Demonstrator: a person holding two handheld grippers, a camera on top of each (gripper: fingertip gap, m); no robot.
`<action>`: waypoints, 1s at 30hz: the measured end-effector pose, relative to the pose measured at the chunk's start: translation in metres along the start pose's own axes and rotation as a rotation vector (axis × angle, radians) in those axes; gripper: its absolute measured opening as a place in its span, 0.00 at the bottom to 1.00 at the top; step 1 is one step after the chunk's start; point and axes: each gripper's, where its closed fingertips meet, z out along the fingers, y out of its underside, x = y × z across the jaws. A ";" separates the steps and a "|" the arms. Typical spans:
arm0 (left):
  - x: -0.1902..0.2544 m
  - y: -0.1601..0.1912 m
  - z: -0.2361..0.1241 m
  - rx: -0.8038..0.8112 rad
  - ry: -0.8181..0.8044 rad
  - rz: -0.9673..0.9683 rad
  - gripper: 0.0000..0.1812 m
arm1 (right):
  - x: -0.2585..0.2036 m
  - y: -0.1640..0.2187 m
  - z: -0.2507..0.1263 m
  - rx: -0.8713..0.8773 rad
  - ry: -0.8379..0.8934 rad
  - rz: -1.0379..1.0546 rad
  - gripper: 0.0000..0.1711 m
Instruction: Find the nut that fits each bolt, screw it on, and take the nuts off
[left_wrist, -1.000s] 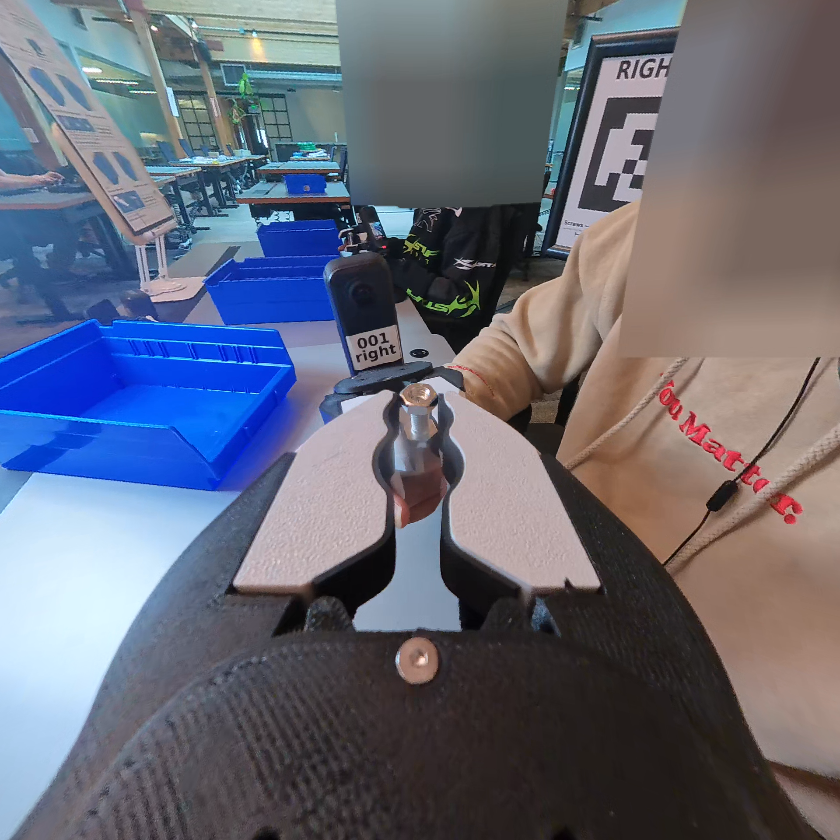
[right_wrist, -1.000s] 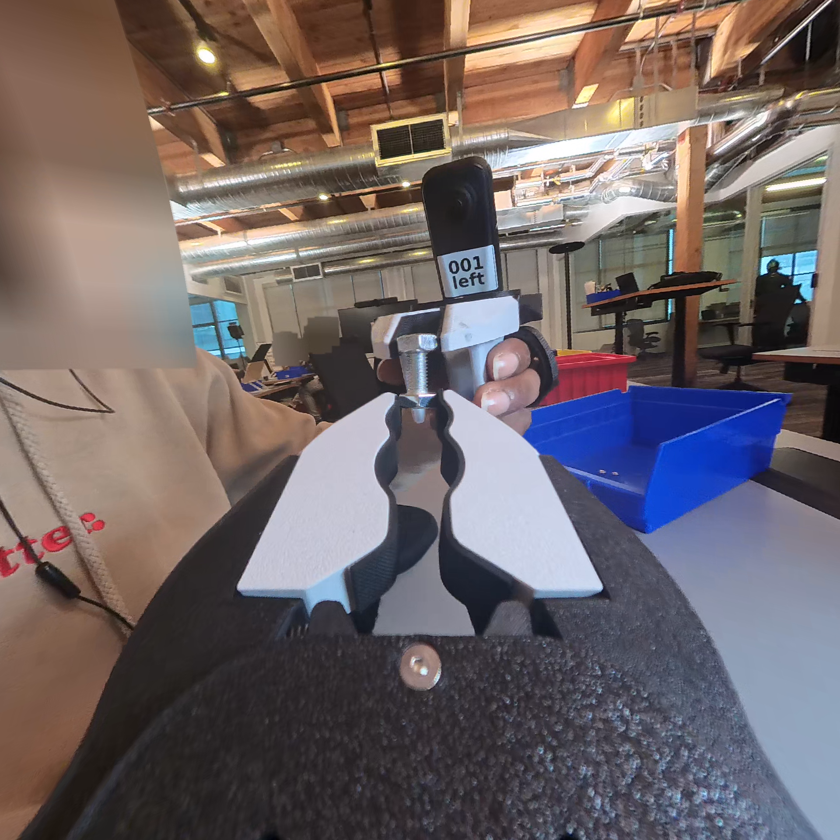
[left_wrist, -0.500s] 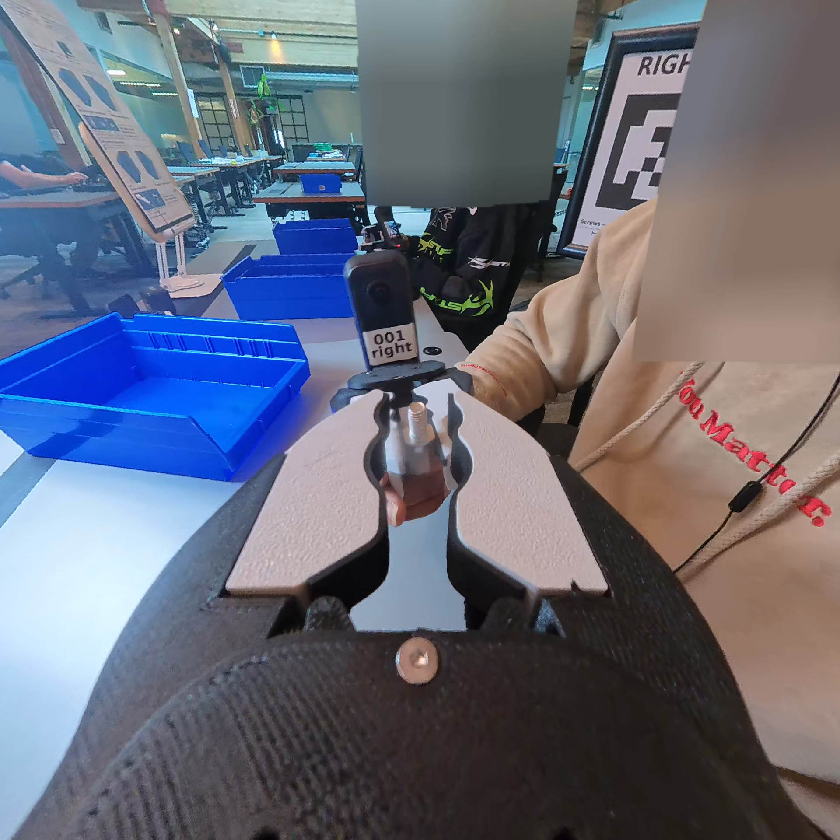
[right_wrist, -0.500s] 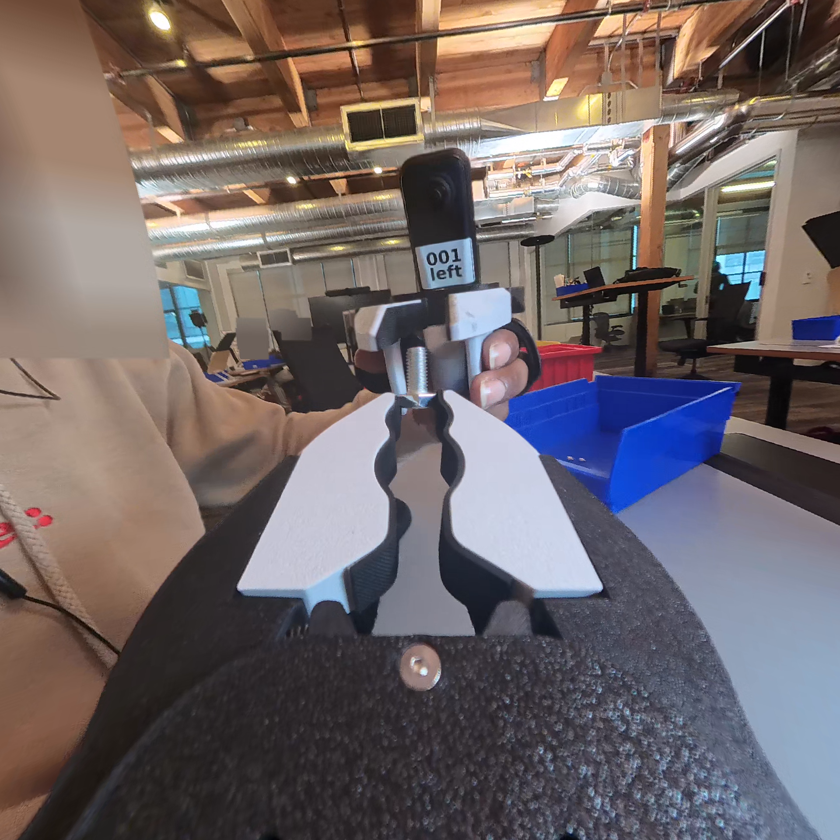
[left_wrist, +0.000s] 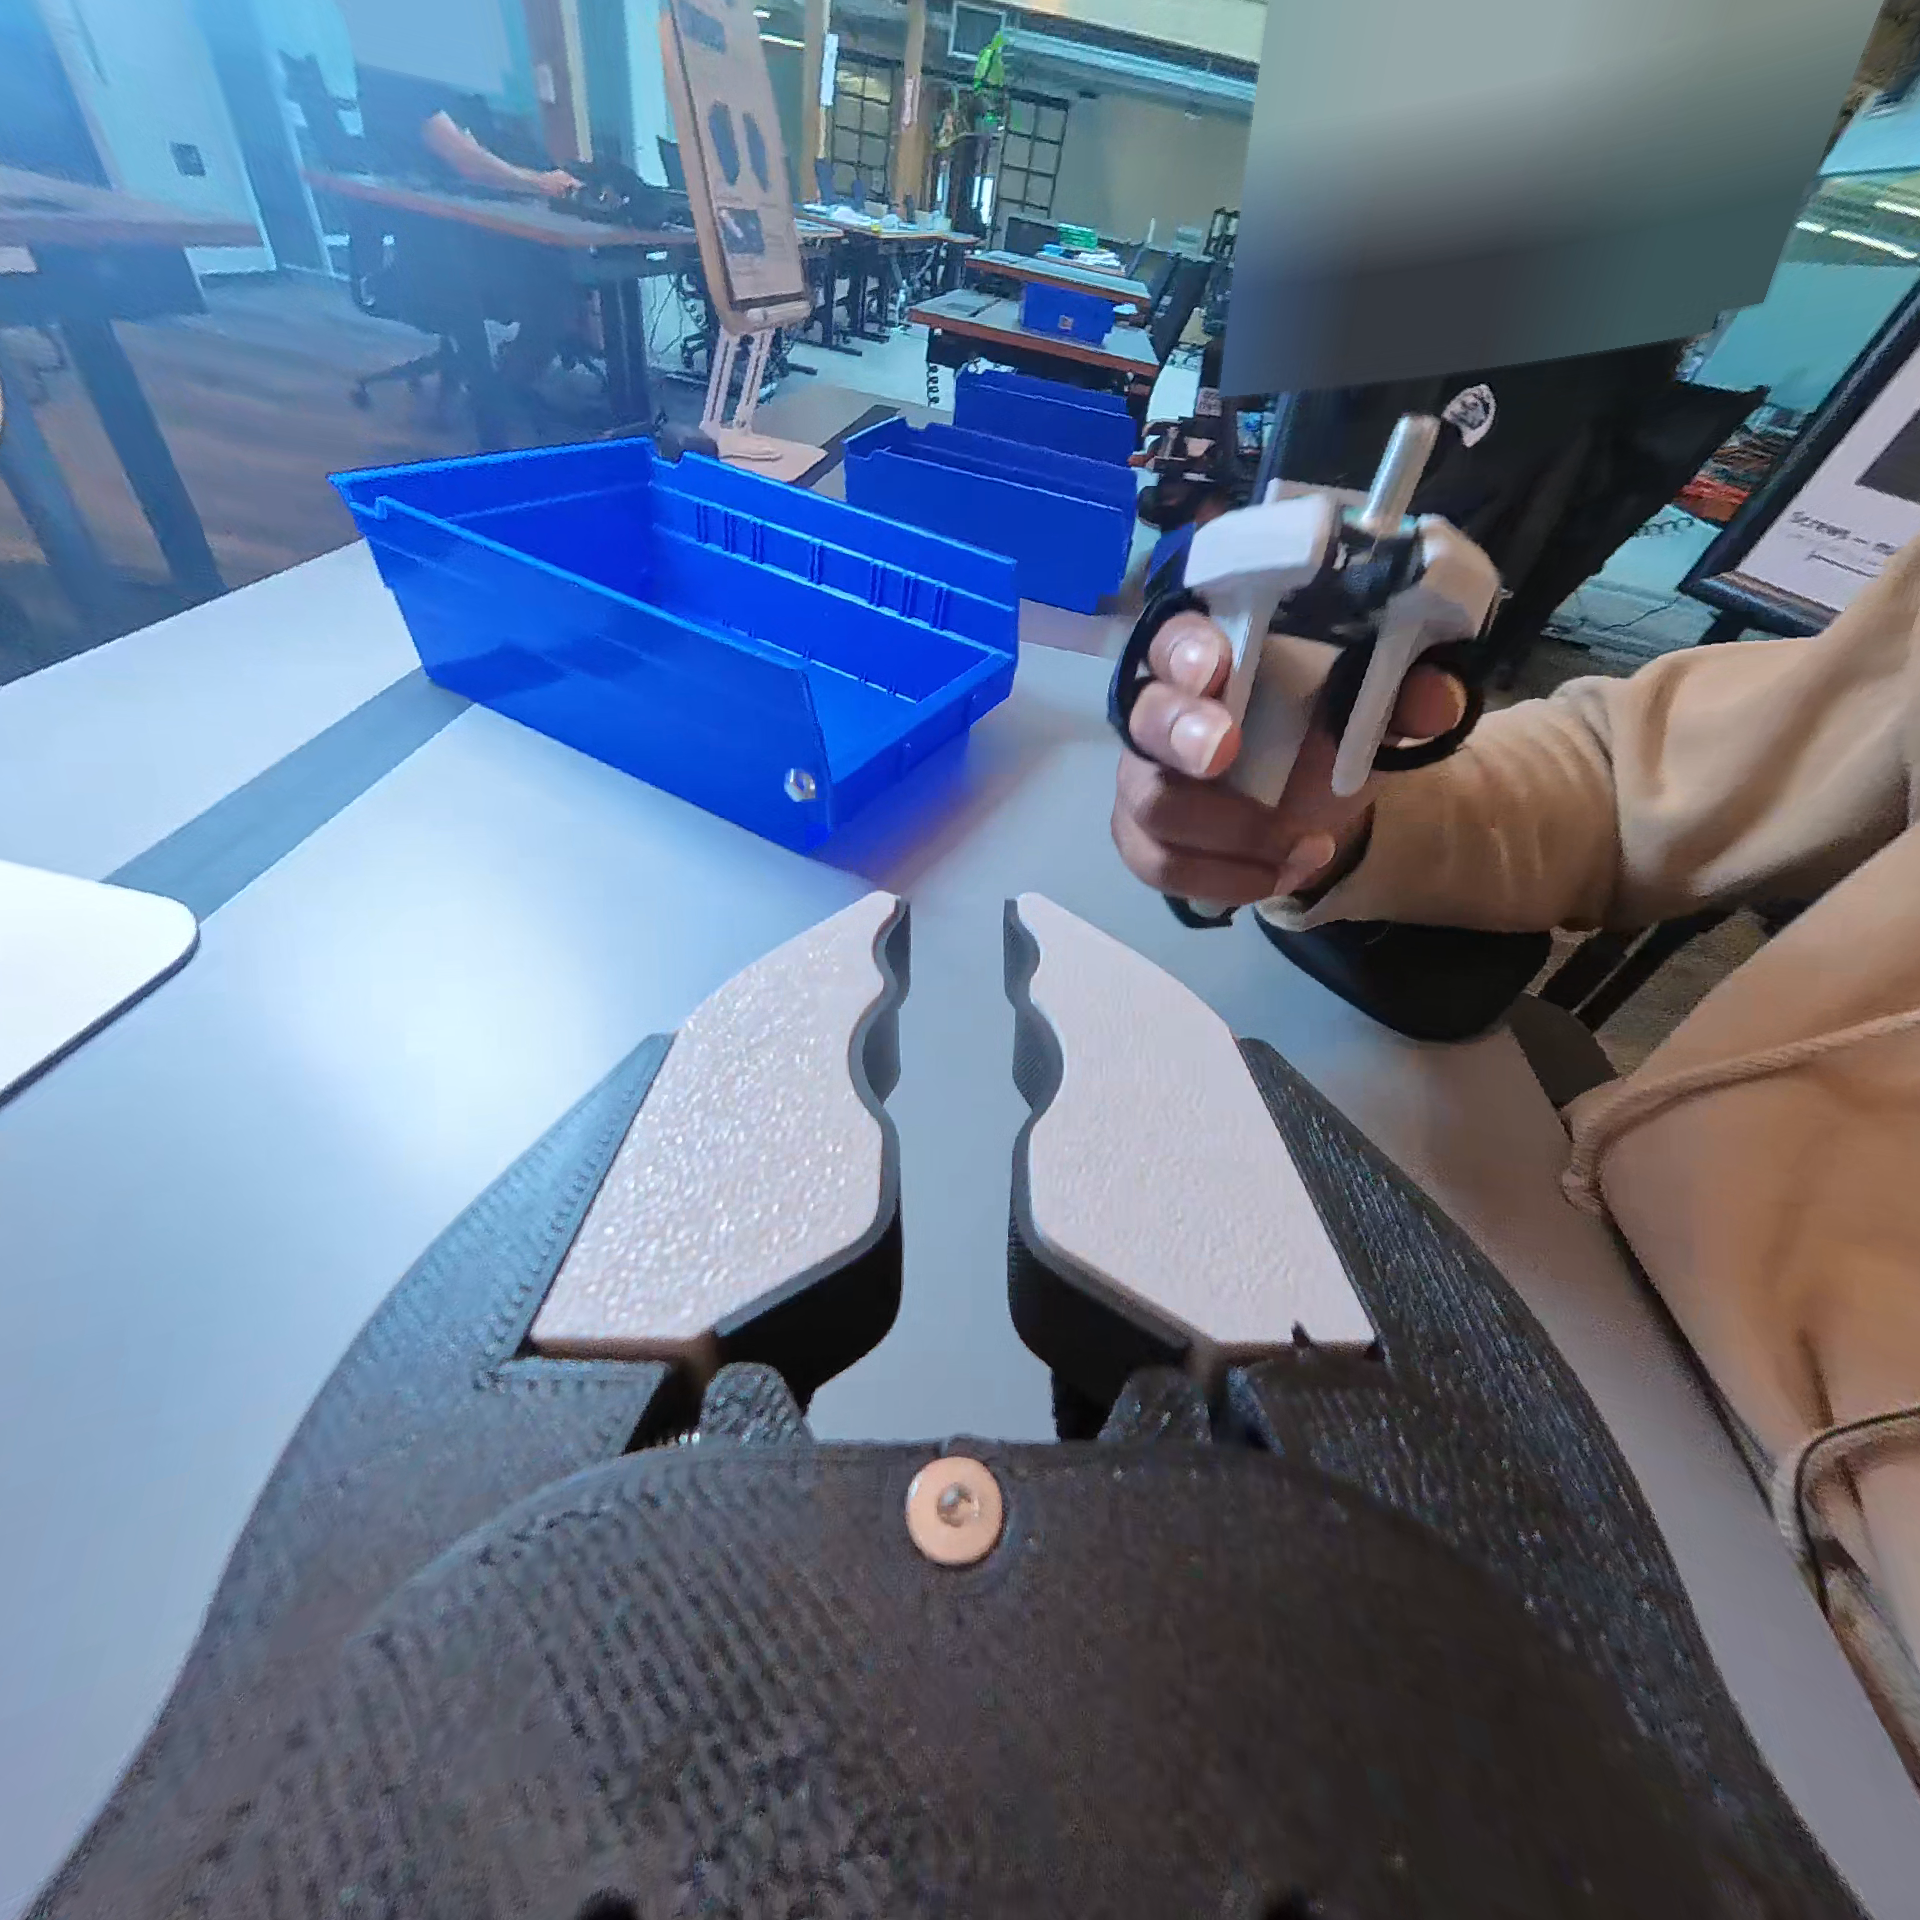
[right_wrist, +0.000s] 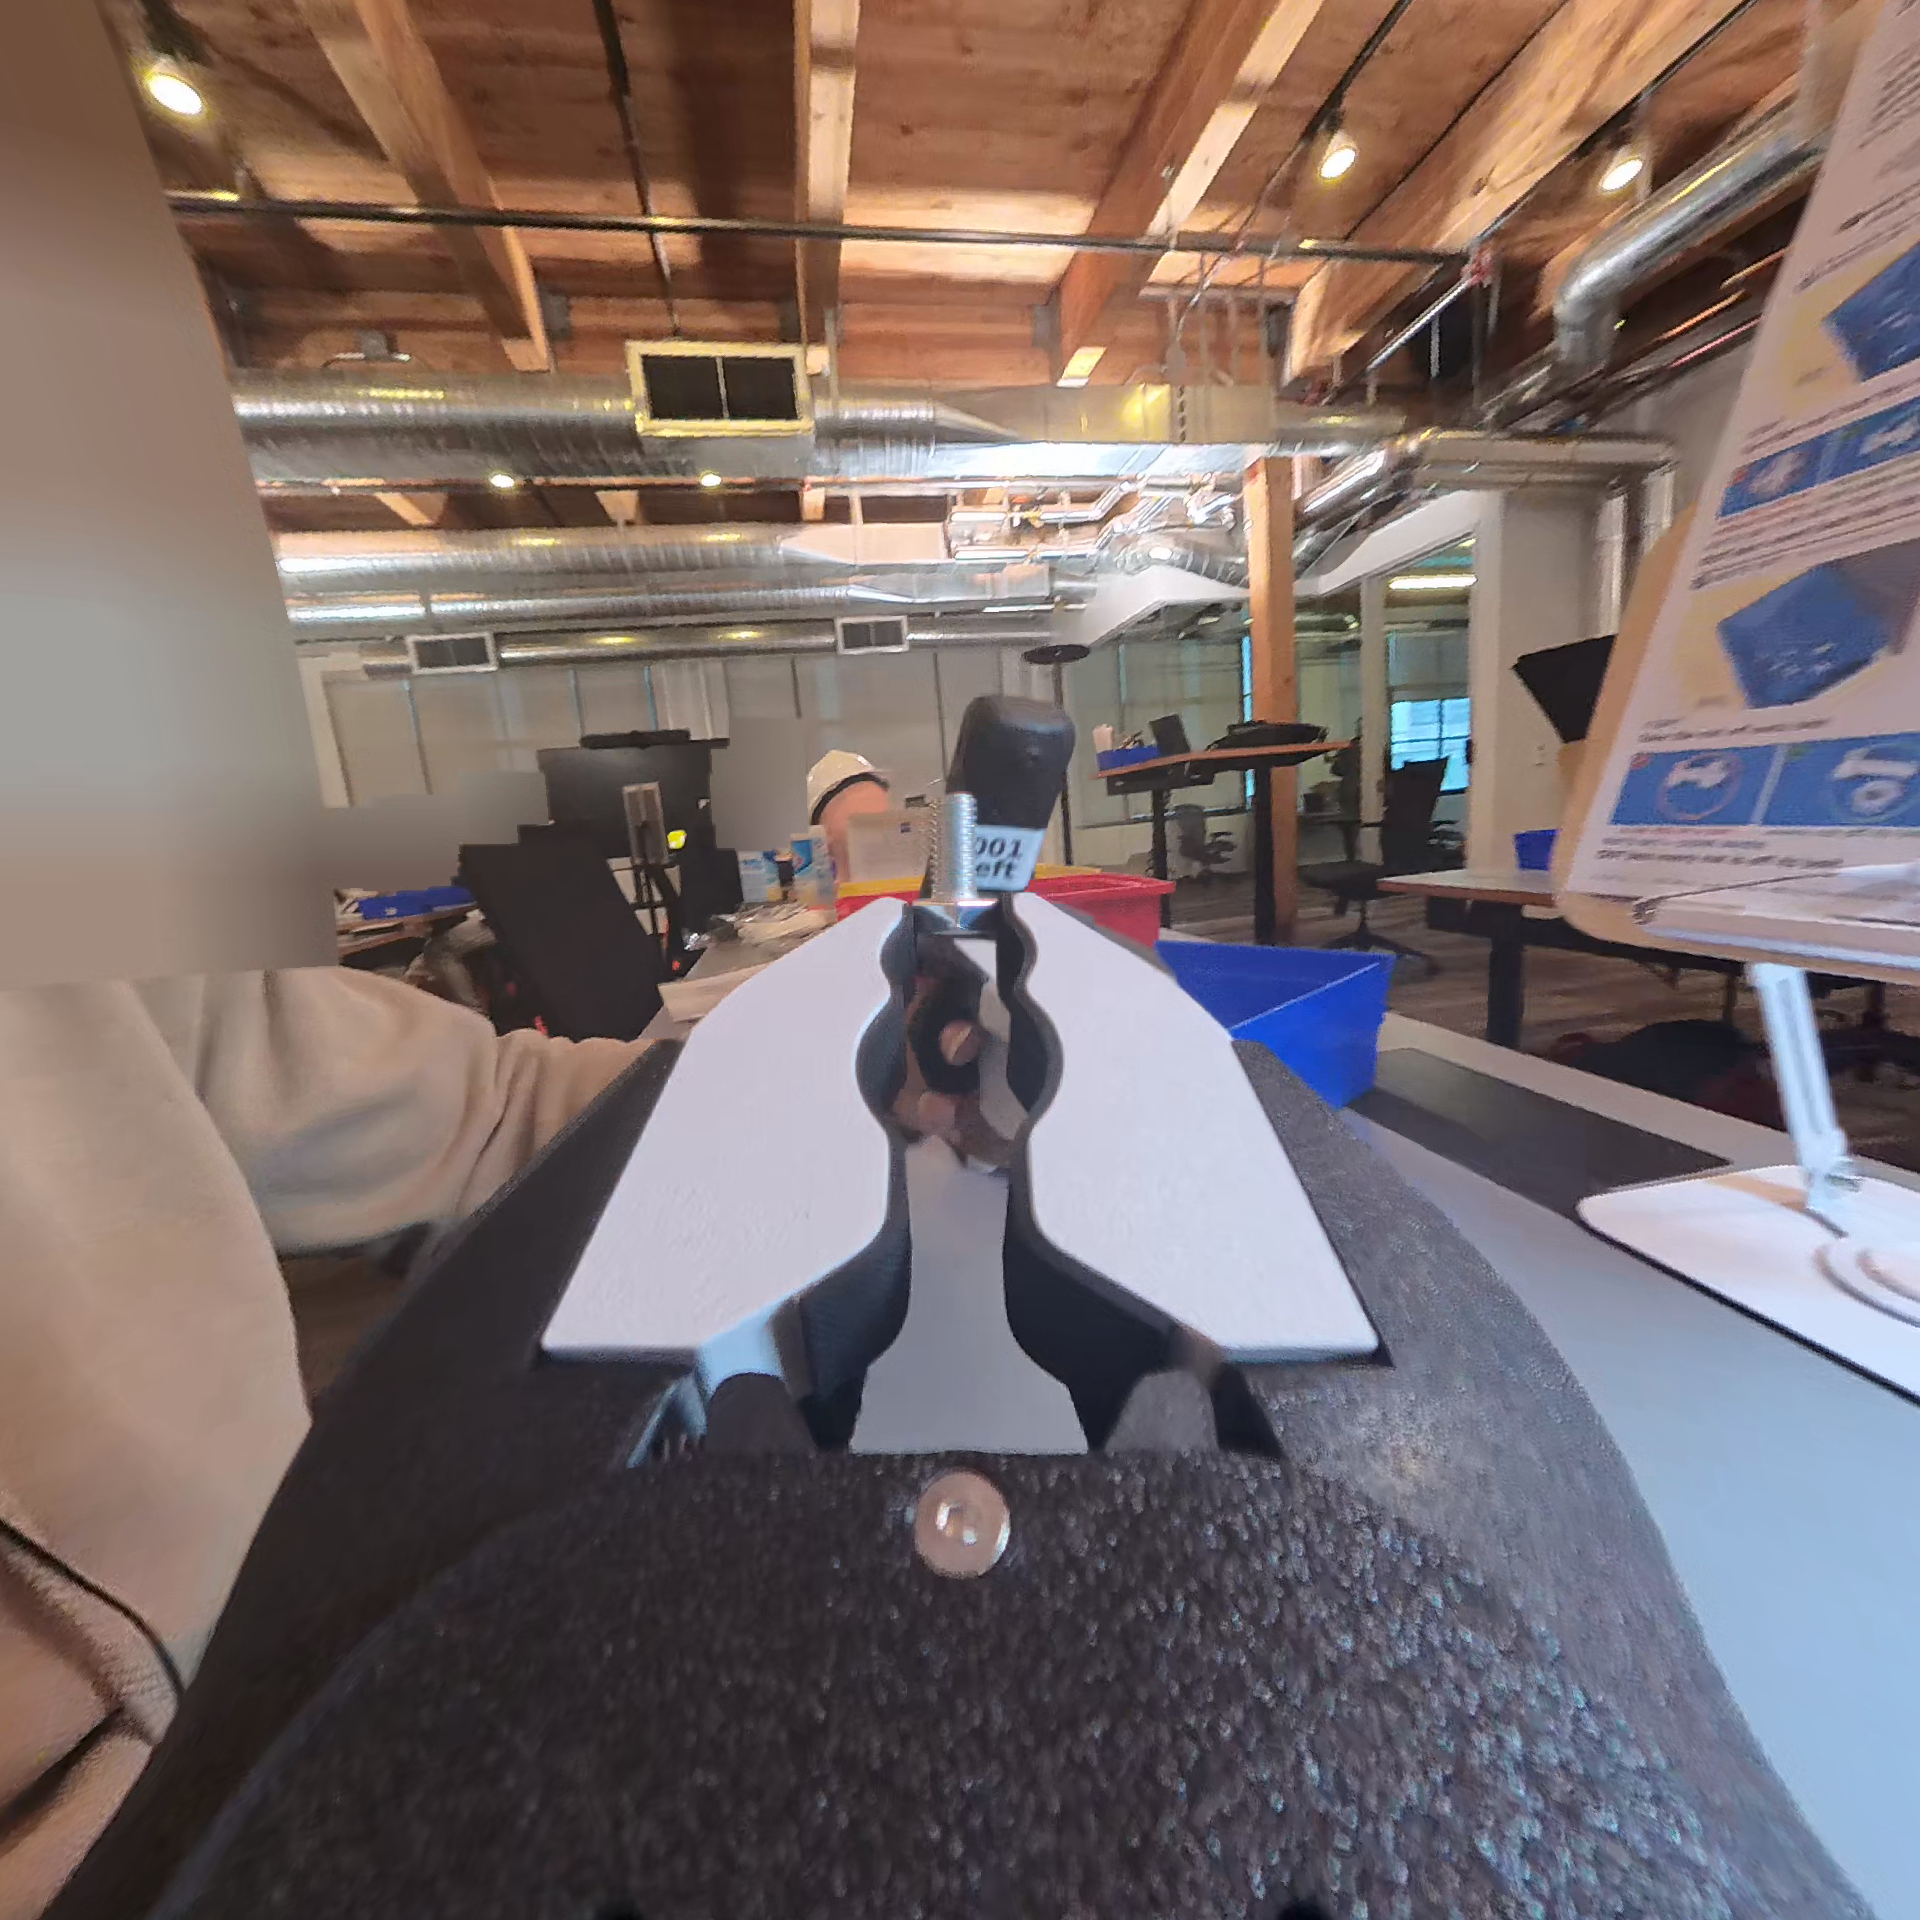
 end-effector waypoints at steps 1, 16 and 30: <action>-0.002 0.002 0.001 -0.002 -0.007 -0.002 0.10 | 0.003 -0.004 -0.003 0.010 0.013 -0.006 0.08; -0.007 0.010 0.013 -0.009 -0.034 -0.012 0.09 | 0.023 -0.024 -0.019 0.056 0.097 -0.050 0.09; -0.059 0.013 0.034 0.001 -0.272 -0.040 0.09 | 0.027 -0.014 -0.016 0.028 0.113 -0.033 0.08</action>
